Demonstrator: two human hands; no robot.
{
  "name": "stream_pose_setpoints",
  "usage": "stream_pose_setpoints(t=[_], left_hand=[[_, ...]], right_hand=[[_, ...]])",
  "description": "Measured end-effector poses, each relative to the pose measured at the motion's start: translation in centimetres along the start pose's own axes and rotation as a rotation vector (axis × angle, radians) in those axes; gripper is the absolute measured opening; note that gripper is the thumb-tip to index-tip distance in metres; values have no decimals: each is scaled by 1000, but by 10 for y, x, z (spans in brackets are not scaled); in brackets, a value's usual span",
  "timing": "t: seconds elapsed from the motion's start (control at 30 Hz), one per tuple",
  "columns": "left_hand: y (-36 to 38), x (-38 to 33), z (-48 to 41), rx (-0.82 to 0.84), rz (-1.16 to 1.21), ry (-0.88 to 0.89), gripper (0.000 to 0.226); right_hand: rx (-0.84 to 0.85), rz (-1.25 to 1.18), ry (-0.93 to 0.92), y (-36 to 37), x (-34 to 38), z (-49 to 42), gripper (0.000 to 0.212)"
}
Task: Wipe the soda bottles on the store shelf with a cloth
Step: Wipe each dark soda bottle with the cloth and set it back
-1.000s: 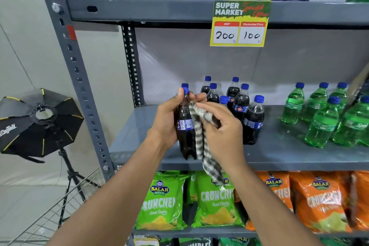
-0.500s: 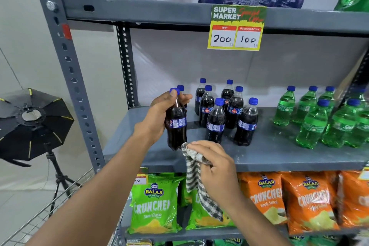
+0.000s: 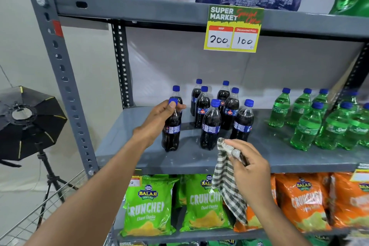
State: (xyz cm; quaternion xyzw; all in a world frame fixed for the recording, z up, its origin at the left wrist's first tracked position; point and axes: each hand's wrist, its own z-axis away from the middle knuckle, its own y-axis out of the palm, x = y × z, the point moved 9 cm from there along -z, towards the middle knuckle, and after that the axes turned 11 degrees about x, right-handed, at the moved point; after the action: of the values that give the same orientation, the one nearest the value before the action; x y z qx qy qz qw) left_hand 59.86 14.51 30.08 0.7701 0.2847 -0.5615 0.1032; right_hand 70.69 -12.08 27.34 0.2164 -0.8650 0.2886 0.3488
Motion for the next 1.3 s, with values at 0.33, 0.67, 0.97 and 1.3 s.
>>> stream_pose_setpoints(t=[0.33,0.67,0.97,1.3], left_hand=[[-8,-44,7,-41,30,123,27],[101,-95,-21,-9,-430,258,46],[113,-23,-48,139,-151,-107,42],[111,-14,-47,128,167,-21,31]], right_hand=[[11,-29,0,-9,-13,3,55],[-38,1,-8,-34,-21,0,60],[-50,27,8,-64,-27,7,56],[-32,72,-107,-65,3,-26,61]])
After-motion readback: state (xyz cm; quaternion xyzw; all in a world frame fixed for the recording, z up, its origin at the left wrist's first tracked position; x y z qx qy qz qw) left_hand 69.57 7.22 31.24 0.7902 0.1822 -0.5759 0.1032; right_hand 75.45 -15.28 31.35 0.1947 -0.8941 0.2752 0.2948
